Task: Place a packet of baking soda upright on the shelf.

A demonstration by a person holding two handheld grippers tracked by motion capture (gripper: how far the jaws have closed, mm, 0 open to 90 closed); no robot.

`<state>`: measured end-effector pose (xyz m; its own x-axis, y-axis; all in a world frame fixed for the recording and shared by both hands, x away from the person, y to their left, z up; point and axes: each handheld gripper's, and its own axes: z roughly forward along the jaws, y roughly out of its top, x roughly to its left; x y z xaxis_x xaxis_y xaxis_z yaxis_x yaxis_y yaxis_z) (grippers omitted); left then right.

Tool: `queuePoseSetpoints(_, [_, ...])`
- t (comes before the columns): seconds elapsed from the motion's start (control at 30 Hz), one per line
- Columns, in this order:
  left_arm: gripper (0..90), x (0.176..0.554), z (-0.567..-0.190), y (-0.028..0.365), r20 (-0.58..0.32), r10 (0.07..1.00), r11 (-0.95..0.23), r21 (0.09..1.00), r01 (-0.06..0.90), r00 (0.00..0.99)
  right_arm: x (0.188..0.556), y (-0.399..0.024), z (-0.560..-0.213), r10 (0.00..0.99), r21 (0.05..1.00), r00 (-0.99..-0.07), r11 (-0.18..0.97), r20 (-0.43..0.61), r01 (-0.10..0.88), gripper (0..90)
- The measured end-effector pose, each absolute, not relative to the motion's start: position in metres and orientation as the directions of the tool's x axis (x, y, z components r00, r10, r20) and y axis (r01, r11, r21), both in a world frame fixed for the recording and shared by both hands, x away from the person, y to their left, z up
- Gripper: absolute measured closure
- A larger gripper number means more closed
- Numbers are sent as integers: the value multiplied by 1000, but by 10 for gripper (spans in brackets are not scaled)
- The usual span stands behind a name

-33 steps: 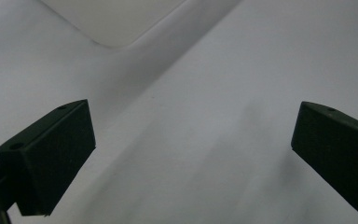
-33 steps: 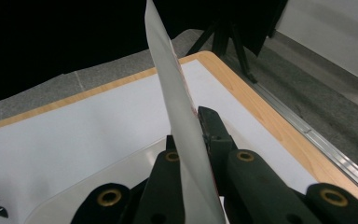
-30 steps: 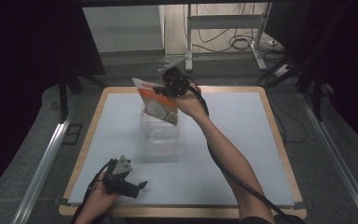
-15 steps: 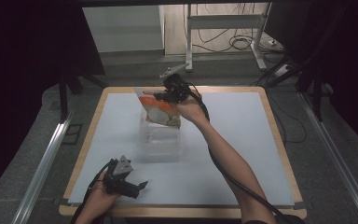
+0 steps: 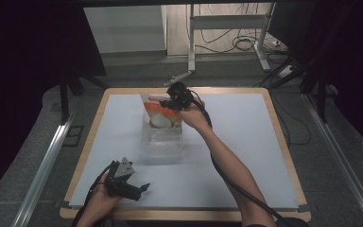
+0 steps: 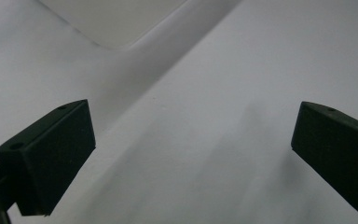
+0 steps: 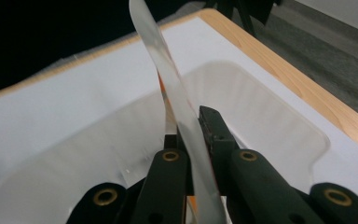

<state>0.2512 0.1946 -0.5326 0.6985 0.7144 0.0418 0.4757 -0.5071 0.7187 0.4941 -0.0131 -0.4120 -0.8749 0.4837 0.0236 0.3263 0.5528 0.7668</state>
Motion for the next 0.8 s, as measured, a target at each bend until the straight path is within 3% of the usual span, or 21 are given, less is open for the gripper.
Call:
queuePoseSetpoints(0.13, [0, 251, -533, 193, 53, 712, -518, 713, 472, 700, 492, -16, -417, 488, 760, -873, 564, 9, 323, 836])
queuePoseSetpoints(0.27, [0, 251, -534, 193, 62, 708, -528, 708, 469, 703, 492, -17, -418, 492, 757, -871, 576, -20, 308, 746])
queuePoseSetpoints(0.6, [0, 251, -534, 193, 64, 708, -528, 710, 466, 703, 491, -25, -418, 542, 776, -837, 556, -68, 298, 236])
queuePoseSetpoints(0.67, [0, 251, -534, 194, 61, 710, -524, 712, 468, 702, 489, -27, -417, 549, 776, -832, 560, -83, 292, 168])
queuePoseSetpoints(0.8, [0, 251, -534, 194, 65, 709, -527, 710, 467, 702, 487, -32, -416, 555, 779, -828, 554, -81, 295, 131])
